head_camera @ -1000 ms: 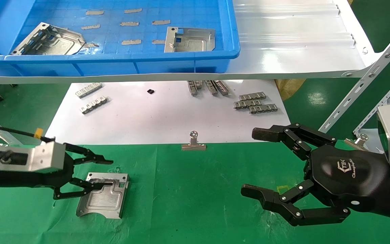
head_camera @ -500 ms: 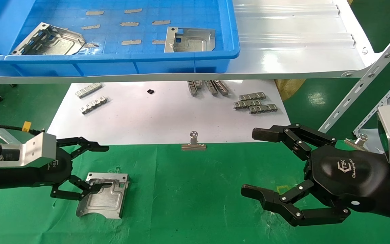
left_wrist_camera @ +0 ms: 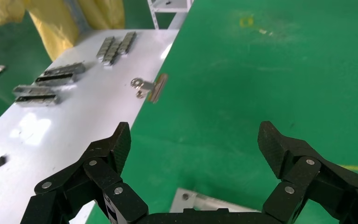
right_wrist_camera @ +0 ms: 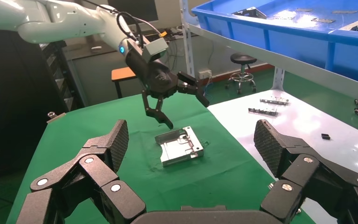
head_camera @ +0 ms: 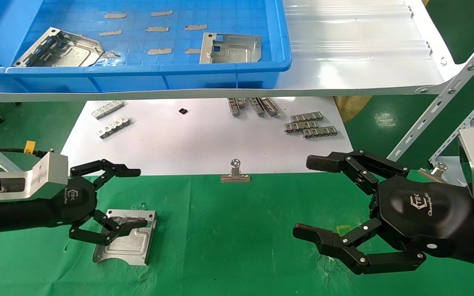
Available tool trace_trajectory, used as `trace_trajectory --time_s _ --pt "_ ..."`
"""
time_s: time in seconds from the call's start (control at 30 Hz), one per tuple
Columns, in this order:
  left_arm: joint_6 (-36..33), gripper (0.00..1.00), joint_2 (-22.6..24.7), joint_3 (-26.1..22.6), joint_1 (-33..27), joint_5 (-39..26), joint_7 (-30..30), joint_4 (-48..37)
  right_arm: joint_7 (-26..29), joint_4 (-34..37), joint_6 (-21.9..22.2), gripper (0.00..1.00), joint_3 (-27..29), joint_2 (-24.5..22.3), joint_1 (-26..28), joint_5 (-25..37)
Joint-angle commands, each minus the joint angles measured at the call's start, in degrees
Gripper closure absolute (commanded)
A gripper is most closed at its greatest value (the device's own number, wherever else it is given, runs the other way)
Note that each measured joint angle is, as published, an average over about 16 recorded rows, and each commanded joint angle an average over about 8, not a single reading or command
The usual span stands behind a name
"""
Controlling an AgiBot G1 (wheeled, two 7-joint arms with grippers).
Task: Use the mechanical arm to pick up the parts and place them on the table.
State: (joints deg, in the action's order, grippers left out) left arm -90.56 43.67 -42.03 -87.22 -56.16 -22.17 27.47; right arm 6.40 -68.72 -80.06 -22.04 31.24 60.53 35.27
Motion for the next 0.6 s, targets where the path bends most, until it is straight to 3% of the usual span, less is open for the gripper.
trace_trajectory --time_s 0.03,0.6 --pt "0.21 0.00 -0.37 1.10 1.08 0.60 1.39 1.95 0.00 0.00 0.00 0.00 0.00 0.00 0.00 0.00" --pt "1.97 0.00 -3.50 10.51 10.37 5.78 13.31 18.64 0.00 0.00 0.00 0.00 0.00 0.00 0.00 0.00"
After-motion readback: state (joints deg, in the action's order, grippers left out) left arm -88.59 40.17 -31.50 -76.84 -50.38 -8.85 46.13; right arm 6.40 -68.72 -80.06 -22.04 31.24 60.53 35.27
